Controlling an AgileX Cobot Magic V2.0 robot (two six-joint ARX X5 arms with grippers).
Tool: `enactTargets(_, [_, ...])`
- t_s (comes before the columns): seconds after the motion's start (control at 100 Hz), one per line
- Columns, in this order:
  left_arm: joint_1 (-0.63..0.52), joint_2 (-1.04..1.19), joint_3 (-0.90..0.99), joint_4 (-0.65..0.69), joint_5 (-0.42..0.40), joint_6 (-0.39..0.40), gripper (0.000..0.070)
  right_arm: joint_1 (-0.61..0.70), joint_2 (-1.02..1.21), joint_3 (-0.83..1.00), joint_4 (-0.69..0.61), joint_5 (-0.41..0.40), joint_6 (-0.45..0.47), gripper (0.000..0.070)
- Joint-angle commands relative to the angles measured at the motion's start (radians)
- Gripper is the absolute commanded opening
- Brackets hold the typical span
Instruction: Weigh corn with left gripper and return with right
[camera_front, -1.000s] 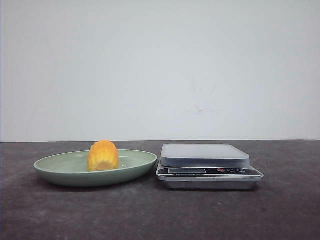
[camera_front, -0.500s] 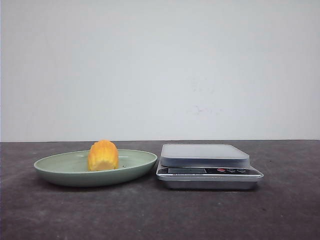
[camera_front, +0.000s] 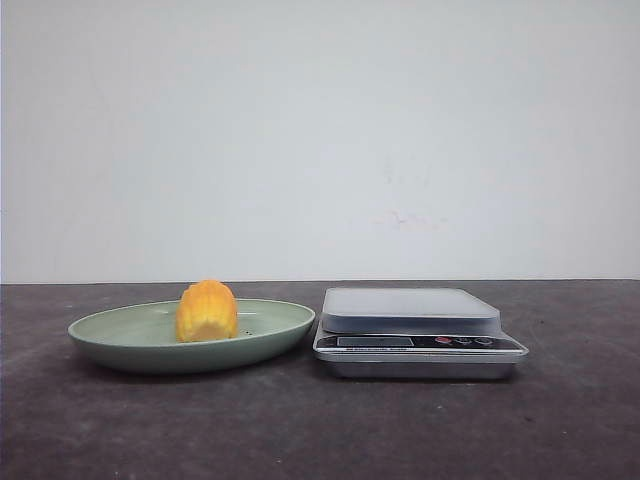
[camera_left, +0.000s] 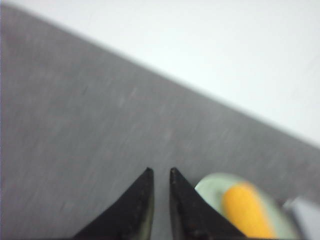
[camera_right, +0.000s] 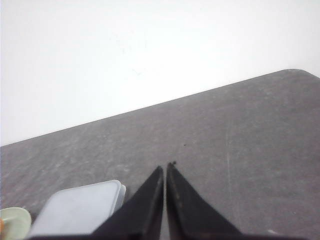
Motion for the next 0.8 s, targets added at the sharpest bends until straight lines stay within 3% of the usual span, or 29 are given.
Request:
enactTargets(0.0, [-0.003,0.071,0.097,0.01,0.005,0.007,0.0014,-0.001,0.063,0.072,-0.029,0.0,-0.001,0.0001])
enactTargets(0.13, [-0.003,0.262,0.29,-0.034,0.013,0.1,0.0014,0.0,0.196,0.204,-0.037,-0.031,-0.027,0.0001])
enactTargets(0.21, [-0.003,0.384,0.409,-0.107,0.075,0.106,0.0035,0.0,0.279,0.291,-0.074,-0.079,-0.061,0.0022])
enactTargets(0.25, [-0.003,0.442,0.47,-0.16,0.124,0.107,0.0129,0.0,0.317,0.334,-0.101,-0.083,-0.071,0.0126])
enactTargets(0.32, [-0.003,0.532,0.559,-0.233,0.201,0.105,0.0394,0.0,0.37,0.401,-0.143,-0.087,-0.087,0.0418])
enactTargets(0.37, [-0.006,0.579,0.605,-0.269,0.237,0.105,0.0479,0.0,0.4,0.439,-0.165,-0.098,-0.098,0.051])
enactTargets(0.54, [-0.055,0.643,0.654,-0.288,0.255,0.105,0.0473,0.0,0.469,0.538,-0.224,-0.16,-0.15,0.0511])
enactTargets(0.79, [-0.224,0.753,0.654,-0.256,0.143,0.113,0.046,0.013,0.552,0.655,-0.288,-0.216,-0.16,0.0511])
